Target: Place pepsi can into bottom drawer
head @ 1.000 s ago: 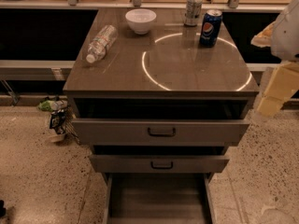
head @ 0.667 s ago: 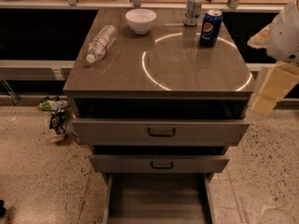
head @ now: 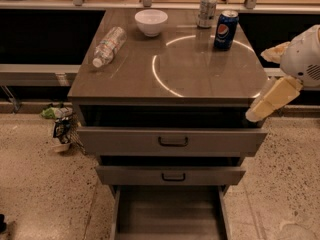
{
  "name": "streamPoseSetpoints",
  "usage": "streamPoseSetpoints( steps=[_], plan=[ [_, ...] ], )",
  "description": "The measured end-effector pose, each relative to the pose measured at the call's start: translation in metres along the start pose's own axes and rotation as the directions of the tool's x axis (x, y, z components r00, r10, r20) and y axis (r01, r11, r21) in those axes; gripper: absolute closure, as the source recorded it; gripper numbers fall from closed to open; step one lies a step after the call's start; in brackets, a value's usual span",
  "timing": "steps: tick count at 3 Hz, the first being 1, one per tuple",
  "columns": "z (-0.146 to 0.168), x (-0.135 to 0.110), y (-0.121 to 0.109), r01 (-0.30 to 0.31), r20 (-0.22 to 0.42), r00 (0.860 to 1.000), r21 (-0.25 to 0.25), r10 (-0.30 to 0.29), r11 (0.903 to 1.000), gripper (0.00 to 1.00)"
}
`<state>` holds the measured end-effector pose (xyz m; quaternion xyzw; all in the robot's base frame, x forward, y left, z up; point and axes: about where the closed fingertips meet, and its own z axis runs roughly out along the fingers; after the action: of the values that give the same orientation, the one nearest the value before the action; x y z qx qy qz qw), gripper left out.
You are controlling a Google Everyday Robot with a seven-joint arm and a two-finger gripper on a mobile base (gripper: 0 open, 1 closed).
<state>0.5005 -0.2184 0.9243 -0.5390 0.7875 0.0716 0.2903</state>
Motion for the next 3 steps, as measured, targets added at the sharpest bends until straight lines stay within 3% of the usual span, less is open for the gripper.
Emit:
streamPoseSetpoints(
  steps=[1,2,3],
  plan=[
    [0.013,0.007,-0.024,-0.047,0.154,0.987,0.057,0.038,0.9973,0.0],
    [0.016,0.018,-0.041,-0.108,0.262,0.962,0.13,0.071,0.9856,0.0],
    [0.019,0.028,-0.06,-0.23,0.356,0.922,0.179,0.155,0.9567,0.0]
  ],
)
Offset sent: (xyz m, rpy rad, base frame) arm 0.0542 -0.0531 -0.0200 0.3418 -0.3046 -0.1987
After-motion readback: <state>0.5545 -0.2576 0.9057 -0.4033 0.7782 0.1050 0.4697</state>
